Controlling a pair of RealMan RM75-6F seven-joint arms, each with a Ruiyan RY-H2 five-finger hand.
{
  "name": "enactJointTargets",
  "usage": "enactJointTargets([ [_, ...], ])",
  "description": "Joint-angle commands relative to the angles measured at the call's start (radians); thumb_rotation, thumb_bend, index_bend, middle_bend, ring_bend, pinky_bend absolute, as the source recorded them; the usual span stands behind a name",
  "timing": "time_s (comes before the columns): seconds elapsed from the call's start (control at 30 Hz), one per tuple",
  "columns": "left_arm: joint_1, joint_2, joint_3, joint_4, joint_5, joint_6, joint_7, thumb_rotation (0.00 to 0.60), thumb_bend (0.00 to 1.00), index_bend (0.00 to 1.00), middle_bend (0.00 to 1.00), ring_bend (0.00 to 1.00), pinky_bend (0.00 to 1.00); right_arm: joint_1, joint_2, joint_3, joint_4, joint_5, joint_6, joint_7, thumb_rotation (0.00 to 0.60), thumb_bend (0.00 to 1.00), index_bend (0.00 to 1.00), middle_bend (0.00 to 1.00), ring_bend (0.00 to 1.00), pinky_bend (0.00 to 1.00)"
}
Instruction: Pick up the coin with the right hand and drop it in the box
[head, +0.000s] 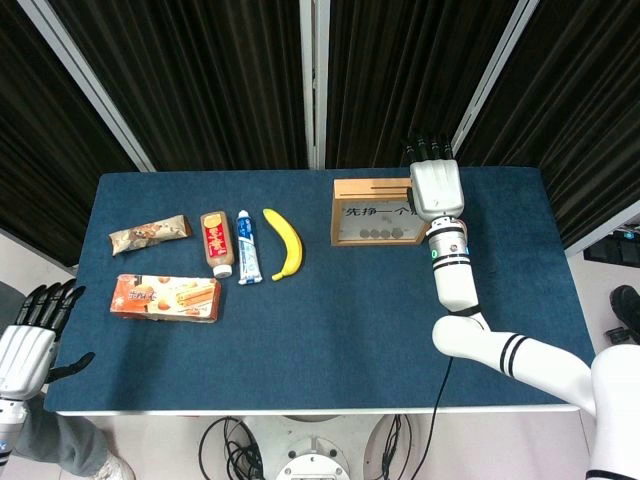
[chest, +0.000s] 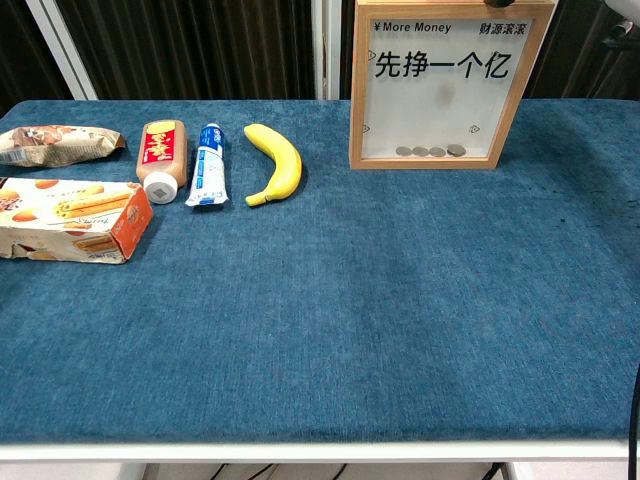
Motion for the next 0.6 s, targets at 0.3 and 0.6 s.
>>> enactJointTargets([
  [0.3,0.002,0.004,-0.005,-0.008,-0.001,0.009,0.003,0.600,0.15,0.01,0.00,0.00,0.00,-0.157,0.159,-0.060,-0.230,-0.212,0.175,0.131,0.600,0.33,0.00,0.00,0.00,0.00],
  [0.6,0.004,0.005,-0.007,-0.028,0.001,0.015,0.034,0.600,0.15,0.02,0.00,0.00,0.00,-0.550,0.349,-0.353,-0.336,-0.616,0.489,0.436,0.600,0.31,0.00,0.00,0.00,0.00],
])
